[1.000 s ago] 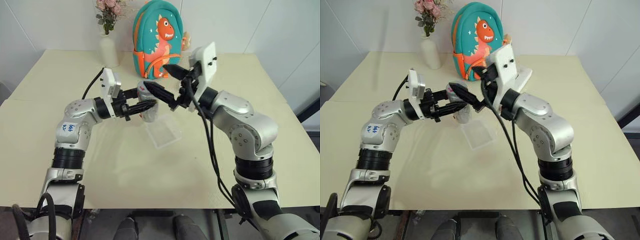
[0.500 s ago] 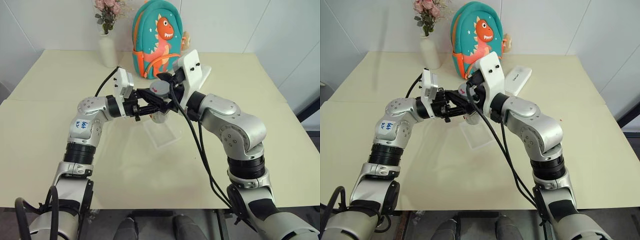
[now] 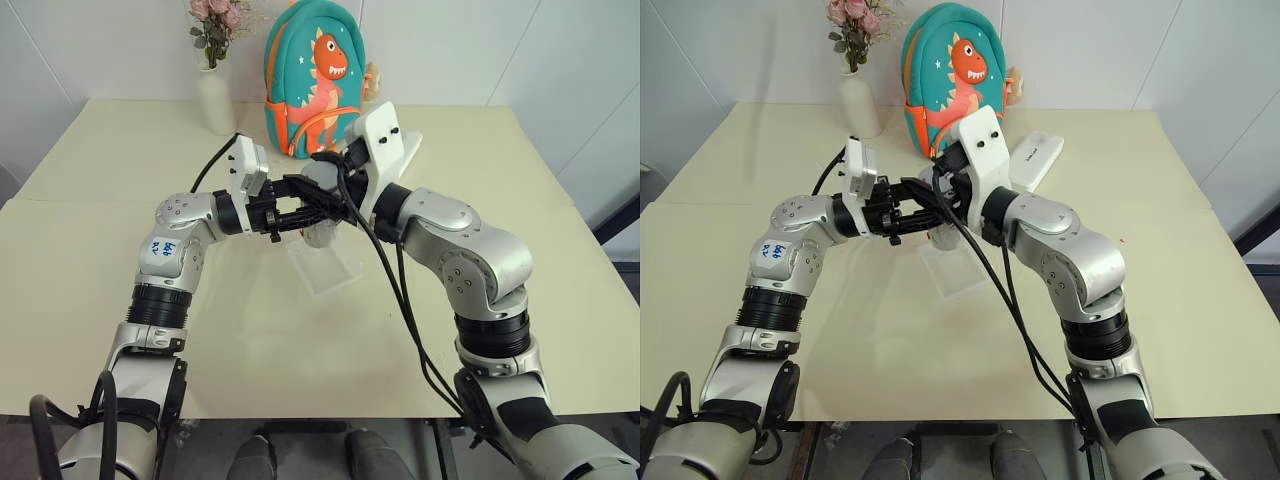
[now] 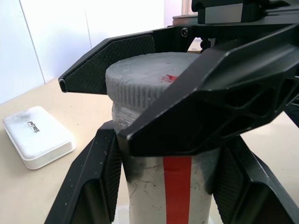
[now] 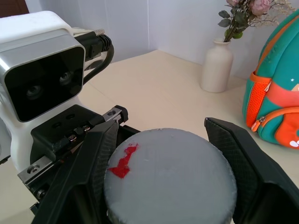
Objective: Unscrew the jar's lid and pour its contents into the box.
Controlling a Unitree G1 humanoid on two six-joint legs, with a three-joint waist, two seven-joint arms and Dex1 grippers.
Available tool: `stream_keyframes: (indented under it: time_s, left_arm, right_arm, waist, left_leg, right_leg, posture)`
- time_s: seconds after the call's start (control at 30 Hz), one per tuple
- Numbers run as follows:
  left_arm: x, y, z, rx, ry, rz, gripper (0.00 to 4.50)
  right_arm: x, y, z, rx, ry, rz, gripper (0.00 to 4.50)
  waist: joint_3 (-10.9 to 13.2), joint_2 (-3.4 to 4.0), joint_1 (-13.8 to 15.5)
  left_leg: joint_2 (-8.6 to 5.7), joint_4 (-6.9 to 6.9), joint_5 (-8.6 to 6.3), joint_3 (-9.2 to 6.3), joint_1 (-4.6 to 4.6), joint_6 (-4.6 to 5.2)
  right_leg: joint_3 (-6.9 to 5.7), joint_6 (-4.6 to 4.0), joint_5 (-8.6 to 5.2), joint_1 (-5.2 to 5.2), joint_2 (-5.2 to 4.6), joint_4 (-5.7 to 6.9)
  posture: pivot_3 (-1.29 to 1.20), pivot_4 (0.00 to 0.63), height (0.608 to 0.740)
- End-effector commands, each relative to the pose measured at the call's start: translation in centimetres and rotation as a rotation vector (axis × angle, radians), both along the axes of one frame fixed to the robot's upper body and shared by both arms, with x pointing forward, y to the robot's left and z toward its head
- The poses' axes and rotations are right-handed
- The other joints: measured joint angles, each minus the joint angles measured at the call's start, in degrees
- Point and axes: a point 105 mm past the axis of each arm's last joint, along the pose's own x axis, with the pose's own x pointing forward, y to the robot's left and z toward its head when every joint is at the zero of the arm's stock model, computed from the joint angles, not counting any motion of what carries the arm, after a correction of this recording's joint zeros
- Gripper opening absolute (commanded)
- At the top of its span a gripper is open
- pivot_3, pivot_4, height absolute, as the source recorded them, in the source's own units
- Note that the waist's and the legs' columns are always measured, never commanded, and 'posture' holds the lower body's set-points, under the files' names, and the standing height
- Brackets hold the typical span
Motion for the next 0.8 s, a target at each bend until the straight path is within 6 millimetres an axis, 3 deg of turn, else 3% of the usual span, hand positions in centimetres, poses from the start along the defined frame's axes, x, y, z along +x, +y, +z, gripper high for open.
stream_keyframes:
  time_s: [0.03,0.4,0.8]
  left_arm:
    - [-0.3,0.1,1.6,-0.006,-0.05,0.007,2.18]
    - [-1.8,1.4,0.6,0.035,0.028,-0.054,2.18]
    - [-3.4,2.5,0.1,0.047,0.059,-0.092,2.18]
  right_arm:
    - [-1.1,0.2,1.6,0.022,-0.07,0.033,2.63]
    - [-4.8,0.3,2.2,0.018,-0.082,0.374,2.63]
    - [-6.0,-0.1,0.5,-0.089,-0.034,0.613,2.63]
  waist:
    - [0.0,0.0,-0.01]
    - [0.0,0.01,-0.07]
    - [0.01,0.01,0.0]
  left_leg:
    - [0.0,0.0,0.0,0.0,0.0,0.0]
    - [0.0,-0.04,0.0,-0.03,-0.03,0.0]
    - [0.0,-0.03,0.0,-0.06,-0.04,0.0]
  right_leg:
    - [0.0,0.0,0.0,0.0,0.0,0.0]
    - [-0.04,0.0,0.0,0.0,0.0,-0.04]
    - [-0.06,0.0,-0.01,0.01,0.0,-0.08]
  posture:
    - [0.0,0.15,0.74]
    - [0.0,0.15,0.74]
    - [0.0,0.15,0.74]
